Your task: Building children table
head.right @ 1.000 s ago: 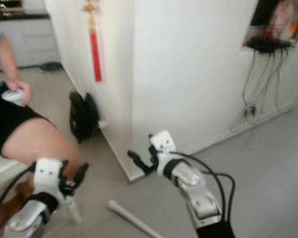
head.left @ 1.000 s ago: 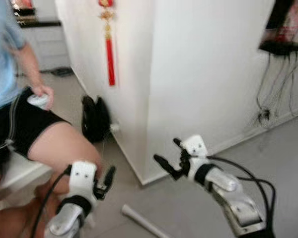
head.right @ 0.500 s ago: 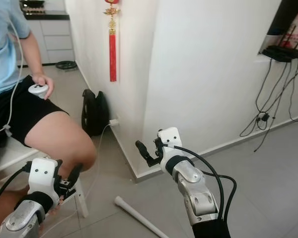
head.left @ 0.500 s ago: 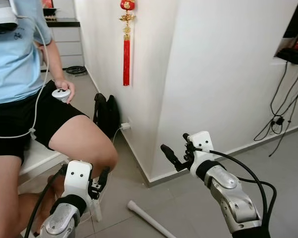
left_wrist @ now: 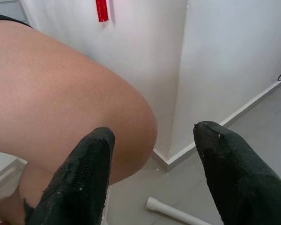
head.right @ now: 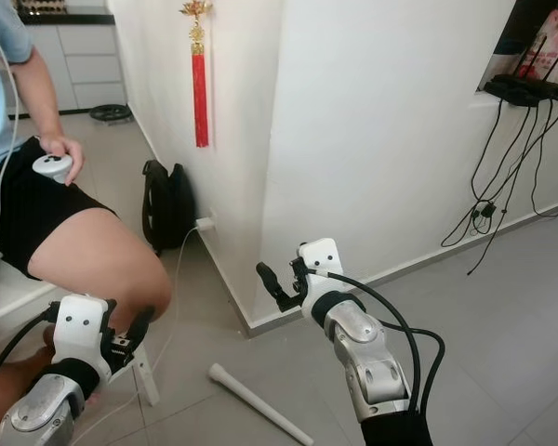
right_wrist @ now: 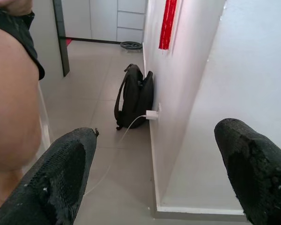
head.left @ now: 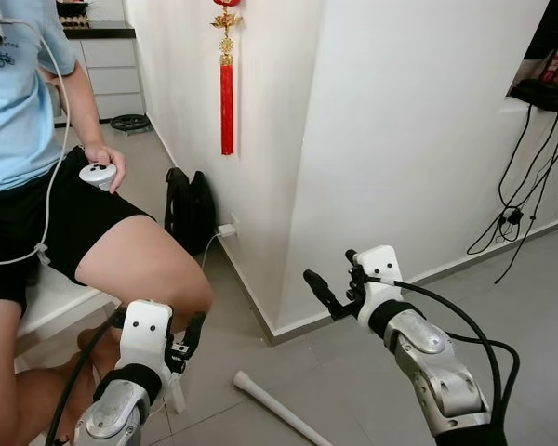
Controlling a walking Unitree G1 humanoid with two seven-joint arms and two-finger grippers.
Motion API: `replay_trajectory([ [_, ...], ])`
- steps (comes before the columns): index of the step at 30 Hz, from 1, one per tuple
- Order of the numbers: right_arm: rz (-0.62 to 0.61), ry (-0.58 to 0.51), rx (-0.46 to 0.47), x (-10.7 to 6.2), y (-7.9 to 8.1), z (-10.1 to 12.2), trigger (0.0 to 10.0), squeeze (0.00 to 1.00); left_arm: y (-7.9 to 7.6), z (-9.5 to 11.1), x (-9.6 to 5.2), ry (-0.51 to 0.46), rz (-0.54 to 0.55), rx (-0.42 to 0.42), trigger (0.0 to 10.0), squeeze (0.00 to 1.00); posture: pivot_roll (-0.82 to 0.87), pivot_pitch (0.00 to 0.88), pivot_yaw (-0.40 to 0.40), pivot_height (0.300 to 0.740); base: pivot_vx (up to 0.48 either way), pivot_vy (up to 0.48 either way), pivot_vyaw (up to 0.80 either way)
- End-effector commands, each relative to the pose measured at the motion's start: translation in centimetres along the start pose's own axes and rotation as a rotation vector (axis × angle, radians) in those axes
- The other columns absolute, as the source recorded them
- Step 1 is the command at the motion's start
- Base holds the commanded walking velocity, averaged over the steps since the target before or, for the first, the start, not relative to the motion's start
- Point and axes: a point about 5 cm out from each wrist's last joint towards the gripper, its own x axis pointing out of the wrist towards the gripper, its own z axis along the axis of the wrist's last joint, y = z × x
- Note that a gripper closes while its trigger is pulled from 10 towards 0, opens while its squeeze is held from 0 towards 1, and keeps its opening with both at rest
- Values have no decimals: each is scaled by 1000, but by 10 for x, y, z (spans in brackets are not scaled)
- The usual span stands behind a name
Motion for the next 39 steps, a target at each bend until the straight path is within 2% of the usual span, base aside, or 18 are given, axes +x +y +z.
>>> replay_trajectory([
  [1, -10, 22, 6, 1, -2, -3, 10000, 0, 0, 1, 0, 5, 2, 2, 10000, 0, -7, 0, -84, 740, 0, 0, 0],
  [19, -11, 38, 11, 2, -2, -6, 10000, 0, 2, 0, 0, 8, 16, -4, 10000, 0, -4, 0, -83, 740, 0, 0, 0],
  [27, -29, 63, 37, 2, -2, -10, 10000, 0, 3, -1, -1, 11, 18, 4, 10000, 0, -2, 0, -81, 740, 0, 0, -800],
  [39, -119, 96, 54, 1, -9, -13, 10000, 0, 5, -1, 0, 8, 29, 11, 10000, 0, -4, 0, -78, 740, 0, 0, -800],
])
